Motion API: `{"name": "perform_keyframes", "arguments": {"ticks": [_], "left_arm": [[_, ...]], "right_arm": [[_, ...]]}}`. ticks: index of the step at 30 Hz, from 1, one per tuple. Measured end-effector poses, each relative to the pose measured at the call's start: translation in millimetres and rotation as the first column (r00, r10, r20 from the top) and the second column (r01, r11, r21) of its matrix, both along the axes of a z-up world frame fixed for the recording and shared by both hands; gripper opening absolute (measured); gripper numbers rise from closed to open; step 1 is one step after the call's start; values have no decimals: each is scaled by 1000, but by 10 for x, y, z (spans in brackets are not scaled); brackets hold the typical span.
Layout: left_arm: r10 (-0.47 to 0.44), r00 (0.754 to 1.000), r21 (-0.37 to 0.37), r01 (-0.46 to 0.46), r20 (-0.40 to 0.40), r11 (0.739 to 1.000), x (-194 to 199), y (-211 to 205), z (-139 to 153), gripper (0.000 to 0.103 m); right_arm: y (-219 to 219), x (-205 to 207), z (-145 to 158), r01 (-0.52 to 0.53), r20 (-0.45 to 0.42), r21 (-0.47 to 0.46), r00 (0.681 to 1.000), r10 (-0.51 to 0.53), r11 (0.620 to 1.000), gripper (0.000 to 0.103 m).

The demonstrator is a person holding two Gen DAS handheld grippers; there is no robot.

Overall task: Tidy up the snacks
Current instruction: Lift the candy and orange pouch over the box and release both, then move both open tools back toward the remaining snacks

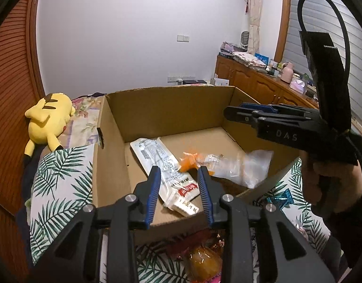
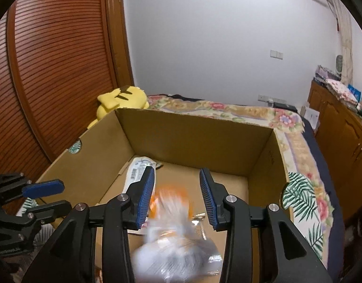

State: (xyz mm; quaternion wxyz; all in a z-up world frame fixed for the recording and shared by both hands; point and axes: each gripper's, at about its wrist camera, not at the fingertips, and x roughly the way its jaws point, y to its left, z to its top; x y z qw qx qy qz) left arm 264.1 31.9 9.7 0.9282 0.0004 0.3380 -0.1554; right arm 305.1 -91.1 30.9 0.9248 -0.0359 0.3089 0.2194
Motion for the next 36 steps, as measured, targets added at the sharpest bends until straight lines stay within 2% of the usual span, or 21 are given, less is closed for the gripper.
{"name": "perform_keyframes", "arguments": {"ticks": [6,11,16,20,29,36], "left_arm": [[6,1000,4,-6,2,1000,-148,14,-31,34],[14,1000,-11,-14,18,1000,-297,68,44,36],[18,998,12,-19,56,1000,-463,65,143,38],[8,997,12,-9,78,1000,-625,70,207,43],[-21,997,22,20,78,1000,-935,32,177,47],[-59,998,17,59,19,998,-1088,-56,-66,47]], "right_arm": [[-86,-179,29,-10,1,26,1000,10,1000,39],[-285,-563,116,0,41,64,999,-3,998,39],[-499,-956,252,2,74,116,997,-11,993,42],[-640,-1199,220,11,65,107,998,-18,994,44],[-927,-1554,-251,65,-66,91,996,-59,994,51],[-1015,-1737,-714,106,-168,80,982,-91,991,57]]}}
